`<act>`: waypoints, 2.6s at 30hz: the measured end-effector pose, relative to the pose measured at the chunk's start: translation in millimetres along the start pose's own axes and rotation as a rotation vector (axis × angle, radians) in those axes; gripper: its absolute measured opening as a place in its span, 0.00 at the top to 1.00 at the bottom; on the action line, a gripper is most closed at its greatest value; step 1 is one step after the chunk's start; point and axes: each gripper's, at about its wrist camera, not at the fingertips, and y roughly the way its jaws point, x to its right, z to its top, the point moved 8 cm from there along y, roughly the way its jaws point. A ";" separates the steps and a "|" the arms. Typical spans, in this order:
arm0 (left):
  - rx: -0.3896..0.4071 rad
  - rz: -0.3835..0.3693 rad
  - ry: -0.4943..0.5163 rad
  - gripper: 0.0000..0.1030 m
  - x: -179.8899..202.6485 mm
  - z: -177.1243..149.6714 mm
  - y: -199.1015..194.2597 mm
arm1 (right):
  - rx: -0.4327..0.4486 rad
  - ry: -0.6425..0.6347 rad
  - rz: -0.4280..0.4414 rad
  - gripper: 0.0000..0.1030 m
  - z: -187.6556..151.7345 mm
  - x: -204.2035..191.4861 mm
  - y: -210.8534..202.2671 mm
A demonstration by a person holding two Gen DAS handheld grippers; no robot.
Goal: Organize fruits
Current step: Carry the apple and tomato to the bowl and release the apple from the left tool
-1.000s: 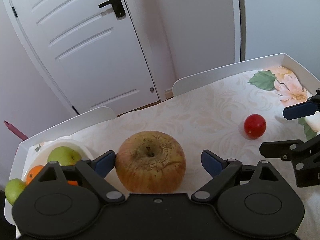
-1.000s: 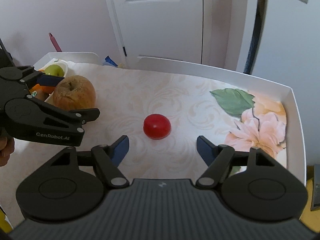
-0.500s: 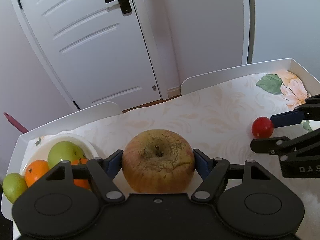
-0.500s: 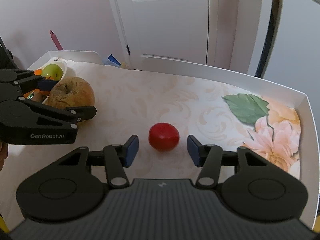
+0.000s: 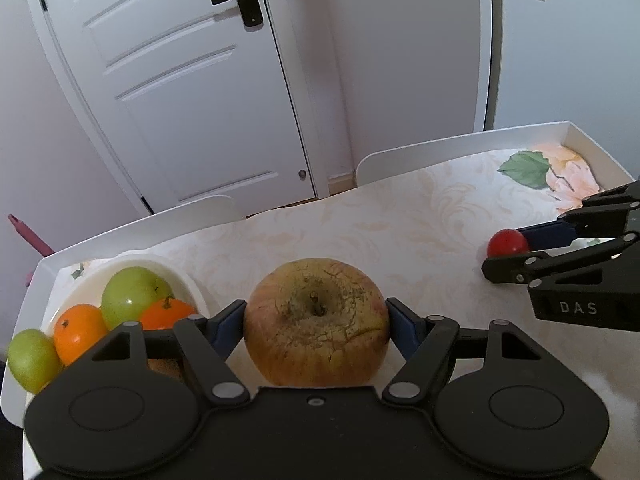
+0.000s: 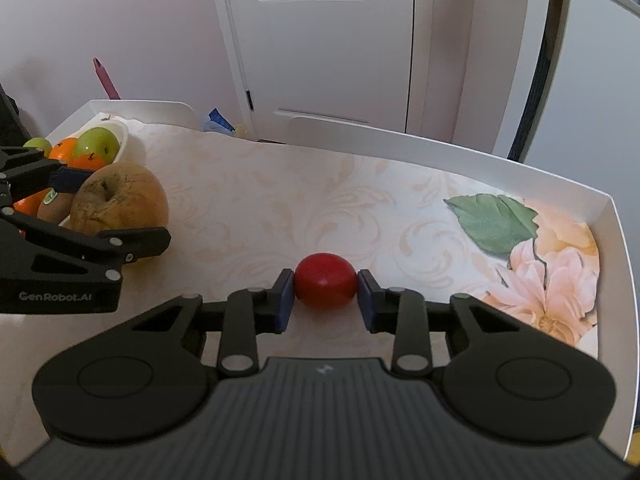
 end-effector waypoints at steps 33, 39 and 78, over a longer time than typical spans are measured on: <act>0.111 0.087 -0.139 0.25 -121.1 3.4 -109.1 | 0.108 -0.052 0.131 0.53 63.9 -120.7 -65.1; 0.102 0.083 -0.141 0.25 -150.1 1.1 -97.8 | 0.105 -0.059 0.139 0.53 71.3 -147.4 -59.0; 0.089 0.036 -0.138 0.05 -201.0 -16.0 -69.7 | 0.002 -0.094 0.115 0.53 63.6 -189.9 -18.6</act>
